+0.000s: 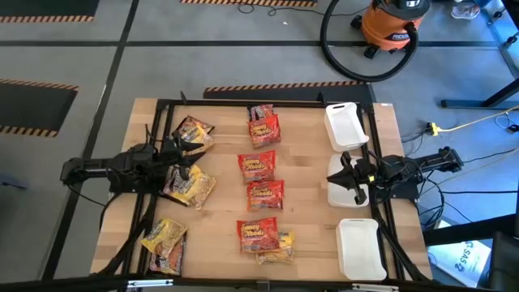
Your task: Sort Maruchan noodles
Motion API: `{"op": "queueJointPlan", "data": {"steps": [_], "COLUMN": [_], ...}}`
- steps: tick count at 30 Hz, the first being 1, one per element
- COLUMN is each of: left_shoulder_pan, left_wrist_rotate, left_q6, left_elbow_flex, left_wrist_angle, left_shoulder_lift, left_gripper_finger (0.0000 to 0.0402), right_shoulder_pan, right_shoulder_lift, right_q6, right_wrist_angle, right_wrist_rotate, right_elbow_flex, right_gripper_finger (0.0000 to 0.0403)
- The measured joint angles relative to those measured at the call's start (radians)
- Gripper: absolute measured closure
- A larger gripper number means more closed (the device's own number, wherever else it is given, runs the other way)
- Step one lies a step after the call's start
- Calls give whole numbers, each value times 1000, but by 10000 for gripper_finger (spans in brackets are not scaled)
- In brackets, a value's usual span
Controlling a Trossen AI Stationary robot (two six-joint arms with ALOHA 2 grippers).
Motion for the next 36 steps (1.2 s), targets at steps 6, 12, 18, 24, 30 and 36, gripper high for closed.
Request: {"op": "queueJointPlan", "data": {"steps": [6,12,18,24,30,36], "left_shoulder_pan": [0,0,0,0,0,0], "left_wrist_rotate": [0,0,0,-4,5,5], "left_q6": [0,0,0,-9,-115,-189], "left_elbow_flex": [0,0,0,0,0,0], "left_wrist_angle": [0,0,0,18,38,78], "left_shoulder_lift": [0,0,0,0,0,0], "left_gripper_finger": [255,255,255,255,255,255], "right_shoulder_pan": [0,0,0,0,0,0], "right_shoulder_lift": [0,0,0,0,0,0], "right_q6": [0,0,-1,20,22,-5], "right_wrist_angle": [0,0,19,34,41,42], "right_wrist_rotate": [0,0,15,67,34,57], "right_elbow_flex": [0,0,-2,-2,-2,-2], "right_gripper_finger": [393,393,393,393,393,393]}}
